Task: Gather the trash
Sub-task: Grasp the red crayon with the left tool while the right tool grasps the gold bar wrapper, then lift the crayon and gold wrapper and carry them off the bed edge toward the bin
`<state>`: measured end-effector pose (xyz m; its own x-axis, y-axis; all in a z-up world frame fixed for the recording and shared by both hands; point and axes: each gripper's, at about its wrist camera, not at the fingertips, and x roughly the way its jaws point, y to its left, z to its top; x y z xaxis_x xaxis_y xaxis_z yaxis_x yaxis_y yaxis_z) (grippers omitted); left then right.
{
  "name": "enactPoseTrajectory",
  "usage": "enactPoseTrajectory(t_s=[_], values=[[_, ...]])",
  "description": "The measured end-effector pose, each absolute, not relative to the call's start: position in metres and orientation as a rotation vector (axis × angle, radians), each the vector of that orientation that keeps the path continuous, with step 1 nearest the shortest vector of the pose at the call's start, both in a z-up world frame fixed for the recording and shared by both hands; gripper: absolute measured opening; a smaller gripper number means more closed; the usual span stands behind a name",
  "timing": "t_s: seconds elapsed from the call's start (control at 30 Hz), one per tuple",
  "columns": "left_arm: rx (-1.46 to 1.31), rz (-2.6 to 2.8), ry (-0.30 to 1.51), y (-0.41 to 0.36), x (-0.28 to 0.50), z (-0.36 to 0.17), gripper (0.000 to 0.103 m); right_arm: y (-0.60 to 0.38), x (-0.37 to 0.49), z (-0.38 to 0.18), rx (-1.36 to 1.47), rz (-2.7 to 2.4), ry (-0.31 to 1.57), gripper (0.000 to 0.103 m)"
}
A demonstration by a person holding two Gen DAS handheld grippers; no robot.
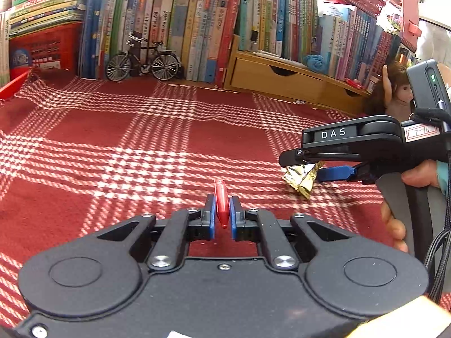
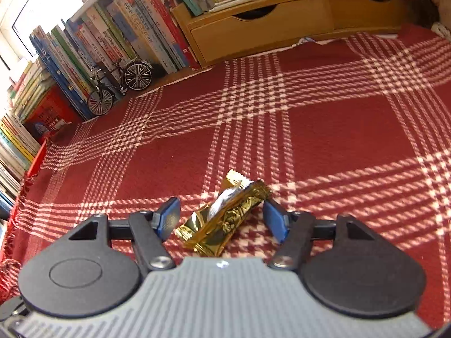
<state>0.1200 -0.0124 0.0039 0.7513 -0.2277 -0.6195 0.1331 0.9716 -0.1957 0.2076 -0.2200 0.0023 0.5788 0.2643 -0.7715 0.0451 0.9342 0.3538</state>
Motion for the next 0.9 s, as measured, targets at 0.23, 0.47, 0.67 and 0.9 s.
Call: enactPoseTrajectory(t_s=[0.23,0.47,0.67,0.9], values=[[-0.136,-0.213,0.678,-0.008,0.109,0.005,0.01,-0.216,0.197,0.01,0.327,0.152,0.959,0.039],[-0.124,-0.236,0.671,-0.011,0.09,0.013,0.01,-0.22,0.17,0.028,0.318,0.191,0.923,0.037],[-0.109,-0.256,0.666,-0.014,0.07,0.019,0.01,-0.221,0.137,0.047,0.268,0.231,0.889,0.035],[-0.108,-0.276,0.662,-0.013,0.045,0.028,0.01,-0.226,0.101,0.062,0.261,0.261,0.864,0.035]])
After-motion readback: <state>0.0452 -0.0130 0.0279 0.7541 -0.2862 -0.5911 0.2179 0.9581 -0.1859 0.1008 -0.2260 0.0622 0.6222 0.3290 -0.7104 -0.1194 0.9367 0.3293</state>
